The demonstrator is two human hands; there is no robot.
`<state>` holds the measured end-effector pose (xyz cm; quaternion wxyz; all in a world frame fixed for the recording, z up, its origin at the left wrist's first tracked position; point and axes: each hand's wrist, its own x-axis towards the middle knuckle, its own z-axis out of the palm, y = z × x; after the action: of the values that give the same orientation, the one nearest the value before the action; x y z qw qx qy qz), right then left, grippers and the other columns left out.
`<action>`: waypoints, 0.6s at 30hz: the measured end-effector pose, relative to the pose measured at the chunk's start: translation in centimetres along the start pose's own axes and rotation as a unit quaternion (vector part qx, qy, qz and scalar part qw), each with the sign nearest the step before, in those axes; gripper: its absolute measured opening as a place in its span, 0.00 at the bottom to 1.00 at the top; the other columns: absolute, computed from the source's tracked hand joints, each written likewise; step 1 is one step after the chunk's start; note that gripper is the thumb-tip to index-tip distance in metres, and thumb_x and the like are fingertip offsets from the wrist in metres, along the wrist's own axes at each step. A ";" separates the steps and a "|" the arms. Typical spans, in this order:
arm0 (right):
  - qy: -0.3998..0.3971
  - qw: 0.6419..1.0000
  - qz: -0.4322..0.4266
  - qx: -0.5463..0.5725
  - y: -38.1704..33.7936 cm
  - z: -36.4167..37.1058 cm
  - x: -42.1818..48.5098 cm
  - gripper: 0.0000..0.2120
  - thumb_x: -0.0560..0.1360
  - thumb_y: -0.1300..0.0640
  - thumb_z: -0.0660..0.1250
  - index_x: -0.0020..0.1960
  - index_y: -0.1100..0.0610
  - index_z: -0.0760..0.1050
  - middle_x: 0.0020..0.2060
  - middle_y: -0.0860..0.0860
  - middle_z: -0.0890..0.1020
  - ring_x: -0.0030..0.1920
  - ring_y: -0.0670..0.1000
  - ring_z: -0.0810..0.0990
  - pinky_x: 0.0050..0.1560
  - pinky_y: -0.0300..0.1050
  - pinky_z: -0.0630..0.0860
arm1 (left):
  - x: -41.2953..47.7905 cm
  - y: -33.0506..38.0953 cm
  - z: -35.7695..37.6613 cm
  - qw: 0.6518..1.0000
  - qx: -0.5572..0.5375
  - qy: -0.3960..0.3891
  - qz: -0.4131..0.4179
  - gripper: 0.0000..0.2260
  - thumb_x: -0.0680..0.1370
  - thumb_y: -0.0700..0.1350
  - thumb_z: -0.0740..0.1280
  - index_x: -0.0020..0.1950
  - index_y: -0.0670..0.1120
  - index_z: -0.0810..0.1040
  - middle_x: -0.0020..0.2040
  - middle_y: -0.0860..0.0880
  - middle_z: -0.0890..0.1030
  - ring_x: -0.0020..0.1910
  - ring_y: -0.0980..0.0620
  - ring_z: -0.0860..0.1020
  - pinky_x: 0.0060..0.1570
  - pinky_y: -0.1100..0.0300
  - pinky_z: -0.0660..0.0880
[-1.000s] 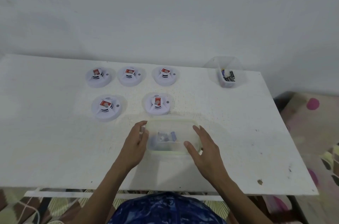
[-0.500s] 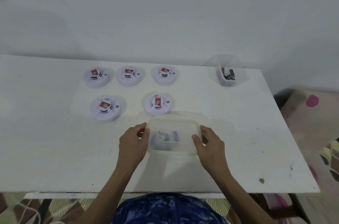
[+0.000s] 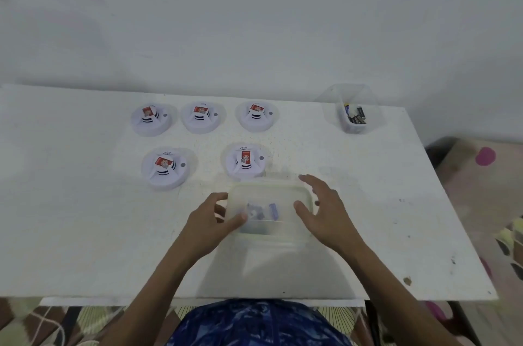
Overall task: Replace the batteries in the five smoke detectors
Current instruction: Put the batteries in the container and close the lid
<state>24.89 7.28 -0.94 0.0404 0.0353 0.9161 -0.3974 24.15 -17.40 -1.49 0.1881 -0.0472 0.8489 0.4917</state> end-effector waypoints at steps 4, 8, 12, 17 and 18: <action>-0.064 0.995 -0.052 -0.058 -0.8 -0.4 1.6 0.23 0.78 0.48 0.63 0.73 0.46 0.64 0.70 0.40 0.69 0.68 0.46 0.65 0.64 0.36 0.59 | 0.3 0.2 -1.4 0.988 -0.052 -0.120 -0.078 0.29 0.67 0.53 0.78 0.63 0.56 0.69 0.53 0.46 0.78 0.46 0.48 0.82 0.42 0.57 0.81; -0.080 0.990 -0.067 -0.094 -0.8 -0.1 2.3 0.21 0.79 0.47 0.61 0.71 0.47 0.66 0.65 0.44 0.74 0.64 0.49 0.70 0.64 0.42 0.66 | 0.8 0.5 -1.8 0.987 -0.086 -0.124 -0.059 0.28 0.67 0.45 0.79 0.63 0.53 0.72 0.54 0.43 0.79 0.46 0.45 0.83 0.44 0.55 0.82; -0.061 0.990 -0.046 -0.117 -0.5 -0.6 1.9 0.22 0.78 0.44 0.61 0.71 0.46 0.66 0.56 0.45 0.77 0.55 0.47 0.75 0.54 0.40 0.71 | 1.9 0.5 -1.7 0.989 -0.130 -0.061 -0.026 0.28 0.68 0.43 0.78 0.66 0.53 0.72 0.55 0.45 0.79 0.49 0.48 0.82 0.46 0.56 0.81; -0.135 0.987 0.015 -0.085 -0.4 -1.5 0.9 0.24 0.76 0.45 0.64 0.70 0.45 0.64 0.40 0.50 0.80 0.38 0.48 0.80 0.39 0.39 0.76 | 2.3 0.3 -0.7 0.983 -0.178 0.010 0.029 0.20 0.72 0.41 0.75 0.62 0.54 0.77 0.56 0.51 0.82 0.50 0.56 0.82 0.46 0.65 0.76; -0.148 0.986 0.030 -0.071 -0.5 -1.6 0.6 0.23 0.76 0.45 0.64 0.69 0.46 0.65 0.39 0.51 0.81 0.36 0.49 0.81 0.39 0.40 0.78 | 2.3 0.2 -0.5 0.982 -0.187 0.015 0.035 0.19 0.73 0.41 0.74 0.62 0.54 0.77 0.56 0.51 0.82 0.51 0.56 0.82 0.47 0.65 0.76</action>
<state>24.20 8.14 0.44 0.1901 0.0003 0.9245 -0.3304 21.85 -17.48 -1.91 0.1458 -0.0597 0.7460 0.6470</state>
